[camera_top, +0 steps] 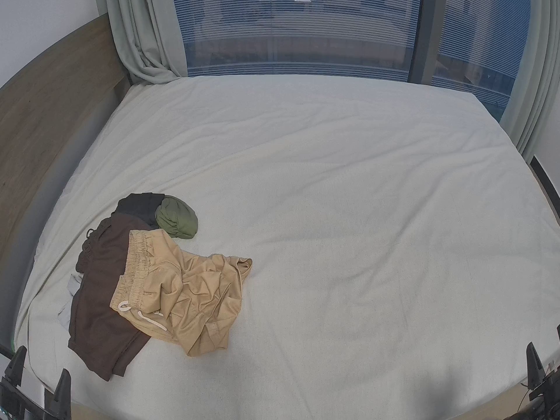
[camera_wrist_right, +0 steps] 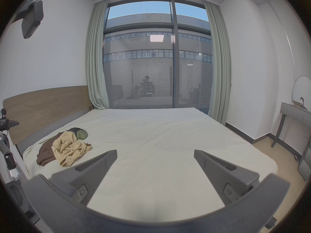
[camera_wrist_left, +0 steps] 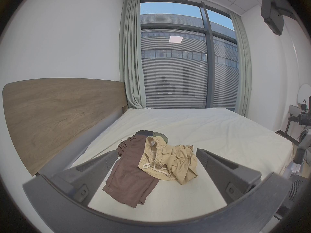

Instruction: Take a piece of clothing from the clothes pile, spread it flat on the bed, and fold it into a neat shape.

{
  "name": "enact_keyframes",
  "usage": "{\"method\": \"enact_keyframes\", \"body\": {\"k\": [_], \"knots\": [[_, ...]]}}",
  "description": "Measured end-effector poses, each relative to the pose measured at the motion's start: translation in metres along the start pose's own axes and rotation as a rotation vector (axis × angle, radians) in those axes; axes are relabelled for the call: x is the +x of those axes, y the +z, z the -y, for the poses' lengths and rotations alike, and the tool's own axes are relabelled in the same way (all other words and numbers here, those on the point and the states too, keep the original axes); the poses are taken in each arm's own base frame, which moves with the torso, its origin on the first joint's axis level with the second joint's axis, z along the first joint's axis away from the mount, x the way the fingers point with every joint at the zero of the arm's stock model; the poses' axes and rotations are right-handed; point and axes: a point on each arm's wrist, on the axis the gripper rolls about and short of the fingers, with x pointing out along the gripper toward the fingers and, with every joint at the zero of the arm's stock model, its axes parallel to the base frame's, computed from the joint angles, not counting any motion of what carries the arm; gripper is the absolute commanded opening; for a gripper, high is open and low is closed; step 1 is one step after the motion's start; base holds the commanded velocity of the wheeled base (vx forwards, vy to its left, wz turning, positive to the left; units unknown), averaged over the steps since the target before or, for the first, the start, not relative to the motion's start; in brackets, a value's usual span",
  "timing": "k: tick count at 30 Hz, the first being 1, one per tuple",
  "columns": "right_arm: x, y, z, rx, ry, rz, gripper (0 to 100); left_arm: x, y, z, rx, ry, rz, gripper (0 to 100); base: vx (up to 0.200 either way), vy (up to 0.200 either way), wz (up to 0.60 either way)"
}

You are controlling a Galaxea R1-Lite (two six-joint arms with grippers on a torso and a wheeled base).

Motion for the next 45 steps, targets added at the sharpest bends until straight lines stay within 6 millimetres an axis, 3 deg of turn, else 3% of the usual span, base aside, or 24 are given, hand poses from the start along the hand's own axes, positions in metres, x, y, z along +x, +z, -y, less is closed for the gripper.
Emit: {"method": "enact_keyframes", "body": {"k": [5, 13, 21, 30, 45], "knots": [[0.0, 0.0, 0.0, 0.0, 0.0, 0.0, 100, 0.0, 0.003, 0.0, 0.004, 0.0, 0.028, 100, 0.0, 0.0, 0.0], [0.0, 0.0, 0.0, 0.001, 0.001, 0.0, 100, -0.005, 0.036, 0.0, -0.006, -0.01, 0.104, 100, 0.0, 0.0, 0.0], [0.0, 0.0, 0.0, 0.001, 0.003, 0.0, 100, 0.005, 0.049, -0.001, -0.224, -0.119, -0.008, 100, 0.0, 0.0, 0.0], [0.0, 0.0, 0.0, -0.003, 0.006, 0.001, 100, 0.034, 0.068, 0.003, -0.341, -0.198, -0.164, 100, 0.0, 0.0, 0.0], [0.0, 0.0, 0.0, -0.006, 0.011, 0.001, 100, 0.089, 0.096, 0.013, -0.371, -0.216, -0.268, 100, 0.0, 0.0, 0.0]]}}
